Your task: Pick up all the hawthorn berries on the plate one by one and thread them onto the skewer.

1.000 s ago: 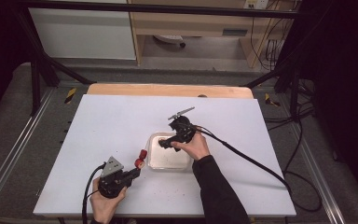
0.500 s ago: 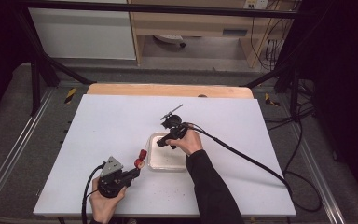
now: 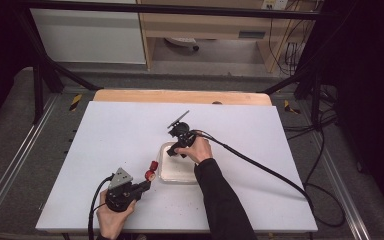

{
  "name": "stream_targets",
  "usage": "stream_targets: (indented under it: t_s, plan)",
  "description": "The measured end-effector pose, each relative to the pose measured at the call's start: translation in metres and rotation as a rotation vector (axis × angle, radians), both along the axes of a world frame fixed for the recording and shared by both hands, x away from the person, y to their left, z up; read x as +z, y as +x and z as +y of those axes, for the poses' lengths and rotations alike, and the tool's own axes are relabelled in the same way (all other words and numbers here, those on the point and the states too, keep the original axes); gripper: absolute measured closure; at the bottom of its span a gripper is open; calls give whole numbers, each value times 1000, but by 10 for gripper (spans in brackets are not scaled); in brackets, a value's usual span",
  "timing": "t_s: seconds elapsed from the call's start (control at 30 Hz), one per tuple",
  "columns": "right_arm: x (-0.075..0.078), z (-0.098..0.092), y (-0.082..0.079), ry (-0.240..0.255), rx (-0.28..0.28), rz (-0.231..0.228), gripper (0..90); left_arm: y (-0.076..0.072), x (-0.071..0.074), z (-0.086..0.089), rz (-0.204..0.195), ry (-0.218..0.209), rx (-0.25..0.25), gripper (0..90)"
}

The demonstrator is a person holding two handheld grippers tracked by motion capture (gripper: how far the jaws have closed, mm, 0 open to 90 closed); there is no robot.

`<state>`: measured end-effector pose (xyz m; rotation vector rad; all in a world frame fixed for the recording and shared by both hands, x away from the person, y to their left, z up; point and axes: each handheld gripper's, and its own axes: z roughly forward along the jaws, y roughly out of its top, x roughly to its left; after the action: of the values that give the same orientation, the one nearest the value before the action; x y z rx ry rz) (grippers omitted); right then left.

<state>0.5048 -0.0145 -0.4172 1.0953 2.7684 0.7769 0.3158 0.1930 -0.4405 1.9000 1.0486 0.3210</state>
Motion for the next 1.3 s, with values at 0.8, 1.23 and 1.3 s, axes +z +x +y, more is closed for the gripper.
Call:
stream_targets:
  t_s: [0.8, 1.23, 1.3]
  plan:
    - [8, 0, -6, 5, -25, 12, 615, -1, 0, 1, -4, -5, 6, 884]
    - [29, -21, -31, 118, -75, -15, 616, -2, 2, -6, -14, 9, 0, 884]
    - [29, -27, -34, 141, -83, -20, 616, -2, 1, -9, -10, 7, -6, 883]
